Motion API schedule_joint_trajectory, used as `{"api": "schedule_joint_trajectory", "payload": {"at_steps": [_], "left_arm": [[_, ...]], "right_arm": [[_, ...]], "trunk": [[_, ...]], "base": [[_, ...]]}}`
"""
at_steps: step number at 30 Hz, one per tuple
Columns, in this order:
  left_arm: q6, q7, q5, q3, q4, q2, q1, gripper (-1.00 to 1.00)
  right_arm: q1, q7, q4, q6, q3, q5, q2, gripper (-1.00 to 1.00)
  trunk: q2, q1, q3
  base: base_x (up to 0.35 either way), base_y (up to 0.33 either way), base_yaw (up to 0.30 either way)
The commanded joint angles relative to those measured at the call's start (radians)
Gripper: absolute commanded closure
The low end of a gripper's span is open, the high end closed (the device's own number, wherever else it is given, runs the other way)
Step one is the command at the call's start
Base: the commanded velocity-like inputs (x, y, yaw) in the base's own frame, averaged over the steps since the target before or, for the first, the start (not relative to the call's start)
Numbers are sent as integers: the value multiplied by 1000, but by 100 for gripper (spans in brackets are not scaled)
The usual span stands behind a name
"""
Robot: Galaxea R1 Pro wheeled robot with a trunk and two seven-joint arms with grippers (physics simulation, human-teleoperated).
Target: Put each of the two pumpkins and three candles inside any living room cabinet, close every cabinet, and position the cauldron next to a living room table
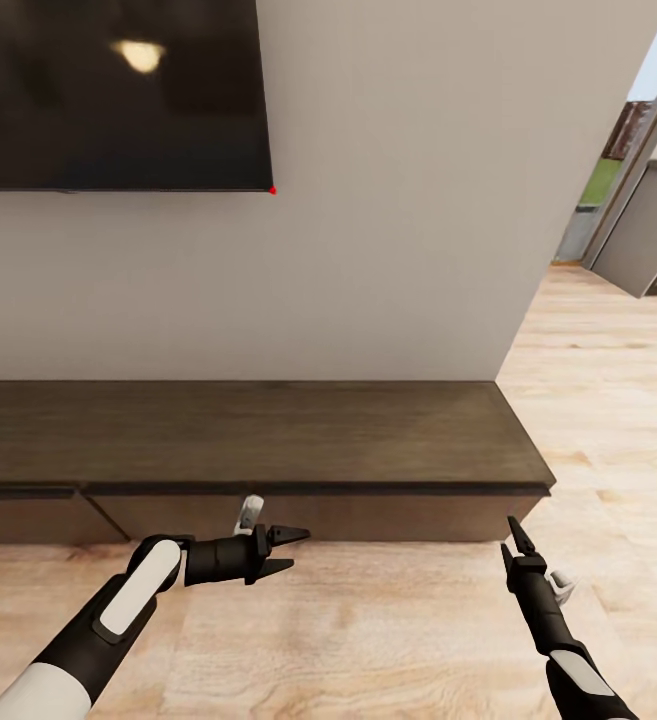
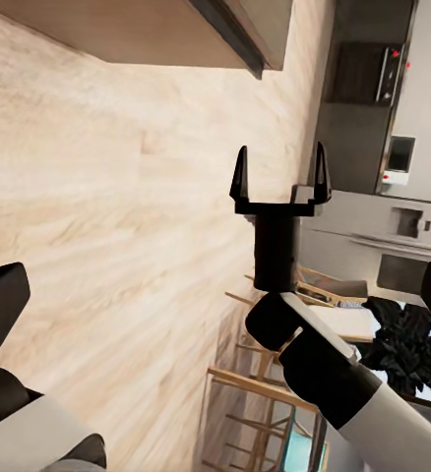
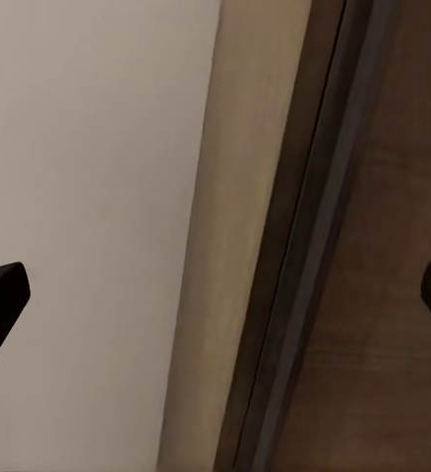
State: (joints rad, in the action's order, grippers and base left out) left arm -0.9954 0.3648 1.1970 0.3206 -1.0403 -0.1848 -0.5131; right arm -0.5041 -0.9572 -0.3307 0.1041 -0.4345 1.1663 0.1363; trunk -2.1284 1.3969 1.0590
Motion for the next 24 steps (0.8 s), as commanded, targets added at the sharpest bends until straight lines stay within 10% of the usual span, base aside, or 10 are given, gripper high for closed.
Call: {"api": "schedule_joint_trajectory", "payload": {"at_steps": [1,24], "left_arm": [[0,8,-6,2,0,-1,-1,-100],[0,8,-5,2,0,0,-1,-100]], "right_arm": [[-1,-4,1,10,0,10,0,-100],[-1,-3,1,18,0,24,0,-100]], "trunk": [[-8,4,4],[-155,84,70]], "base": [[0,0,0],[0,0,0]]}}
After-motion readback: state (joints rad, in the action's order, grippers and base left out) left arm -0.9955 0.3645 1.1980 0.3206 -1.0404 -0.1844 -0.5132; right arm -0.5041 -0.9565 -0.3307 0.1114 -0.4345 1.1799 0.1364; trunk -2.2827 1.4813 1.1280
